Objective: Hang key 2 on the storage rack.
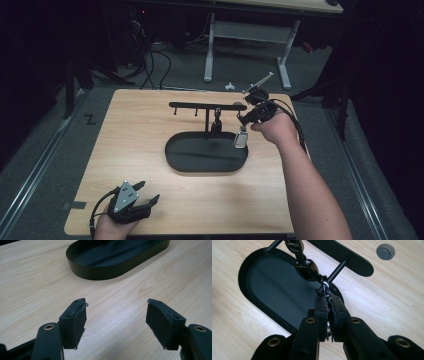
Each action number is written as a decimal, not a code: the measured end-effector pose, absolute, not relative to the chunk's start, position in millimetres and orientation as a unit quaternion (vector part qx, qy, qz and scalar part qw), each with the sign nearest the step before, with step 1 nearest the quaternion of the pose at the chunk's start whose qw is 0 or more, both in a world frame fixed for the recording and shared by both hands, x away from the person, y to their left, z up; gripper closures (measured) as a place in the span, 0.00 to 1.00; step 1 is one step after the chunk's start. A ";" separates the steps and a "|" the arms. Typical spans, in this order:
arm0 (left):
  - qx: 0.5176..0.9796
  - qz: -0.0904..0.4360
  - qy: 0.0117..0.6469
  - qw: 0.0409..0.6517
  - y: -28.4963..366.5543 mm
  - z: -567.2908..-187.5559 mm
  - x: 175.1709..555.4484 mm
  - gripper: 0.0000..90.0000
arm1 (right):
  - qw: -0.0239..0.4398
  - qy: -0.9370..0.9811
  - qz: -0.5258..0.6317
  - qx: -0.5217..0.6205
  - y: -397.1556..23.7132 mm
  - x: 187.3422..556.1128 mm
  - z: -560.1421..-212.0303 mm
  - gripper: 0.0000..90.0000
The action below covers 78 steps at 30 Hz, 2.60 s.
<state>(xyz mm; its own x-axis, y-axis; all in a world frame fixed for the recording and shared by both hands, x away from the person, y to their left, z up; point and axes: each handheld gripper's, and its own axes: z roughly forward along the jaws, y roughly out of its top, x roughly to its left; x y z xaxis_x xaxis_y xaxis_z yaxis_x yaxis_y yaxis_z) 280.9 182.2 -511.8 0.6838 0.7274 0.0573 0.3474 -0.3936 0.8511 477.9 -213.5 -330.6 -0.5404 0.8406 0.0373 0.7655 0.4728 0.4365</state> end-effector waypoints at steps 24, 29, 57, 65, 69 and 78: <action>0.803 0.220 0.338 0.439 182.0 -513.0 282.1 0.36 | 0.111 0.829 0.186 0.516 -231.0 470.6 -367.9 0.66; 0.805 0.217 0.340 0.435 181.6 -513.7 282.9 0.36 | 0.119 0.825 0.193 0.517 -236.3 461.8 -380.8 0.58; 0.813 0.215 0.343 0.419 175.7 -517.3 288.7 0.31 | 0.175 0.809 0.248 0.503 -258.4 391.6 -436.5 0.29; 0.814 0.212 0.347 0.415 174.1 -518.8 290.8 0.30 | 0.218 0.791 0.276 0.500 -267.8 357.4 -463.2 0.25; 0.815 0.210 0.349 0.412 173.6 -519.6 292.5 0.30 | 0.227 0.779 0.305 0.499 -274.5 340.3 -475.8 0.22; 0.810 0.217 0.358 0.412 172.0 -520.9 295.9 0.18 | 0.285 0.724 0.369 0.508 -296.9 270.5 -521.7 0.12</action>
